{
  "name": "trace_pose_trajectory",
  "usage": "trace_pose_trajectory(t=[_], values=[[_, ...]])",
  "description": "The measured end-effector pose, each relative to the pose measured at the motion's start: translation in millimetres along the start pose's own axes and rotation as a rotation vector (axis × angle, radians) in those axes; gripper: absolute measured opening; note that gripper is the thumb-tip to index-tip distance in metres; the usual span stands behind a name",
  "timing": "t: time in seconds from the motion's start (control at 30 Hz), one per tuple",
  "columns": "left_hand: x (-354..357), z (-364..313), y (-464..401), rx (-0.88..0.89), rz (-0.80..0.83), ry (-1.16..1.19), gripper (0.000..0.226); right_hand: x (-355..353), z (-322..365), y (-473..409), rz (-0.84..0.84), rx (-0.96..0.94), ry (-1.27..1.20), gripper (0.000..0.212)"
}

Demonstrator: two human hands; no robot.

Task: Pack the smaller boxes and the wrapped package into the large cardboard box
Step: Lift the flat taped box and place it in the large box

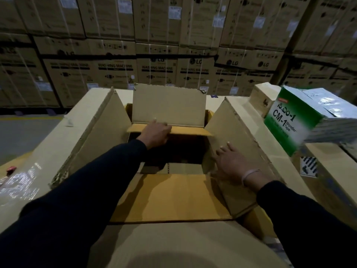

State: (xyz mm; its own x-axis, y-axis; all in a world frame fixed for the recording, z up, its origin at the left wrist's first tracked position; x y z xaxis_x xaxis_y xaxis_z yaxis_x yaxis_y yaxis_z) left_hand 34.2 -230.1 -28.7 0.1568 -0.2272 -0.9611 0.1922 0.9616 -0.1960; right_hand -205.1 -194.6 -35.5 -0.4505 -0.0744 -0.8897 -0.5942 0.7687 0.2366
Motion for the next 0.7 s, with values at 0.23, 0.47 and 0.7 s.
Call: trace_pose_trajectory(t=[0.23,0.47,0.7], values=[[-44,52,-65,-0.256,-0.226,-0.183,0.092,25,19,-29,0.156,-0.008,-0.187,0.083],[58,49,-77,-0.316,0.371,0.162,0.088,46,37,-20,0.149,-0.088,-0.305,0.088],[25,67,-69,-0.365,0.416,0.349,0.070,16,25,-21,0.063,0.000,-0.616,0.078]])
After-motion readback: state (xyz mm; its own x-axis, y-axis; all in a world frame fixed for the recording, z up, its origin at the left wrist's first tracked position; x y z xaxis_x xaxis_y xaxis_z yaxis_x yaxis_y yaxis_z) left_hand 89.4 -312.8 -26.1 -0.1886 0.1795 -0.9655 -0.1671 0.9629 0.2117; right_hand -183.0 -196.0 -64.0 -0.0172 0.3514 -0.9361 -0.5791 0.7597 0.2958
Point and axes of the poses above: each hand's wrist, its own y-axis away from the middle knuckle, its own x-axis out of the palm, z = x × y, the point moved 9 cm from there along -y, towards the middle knuckle, and after that the axes turned 1 degree about -y, right-handed, at the moved point
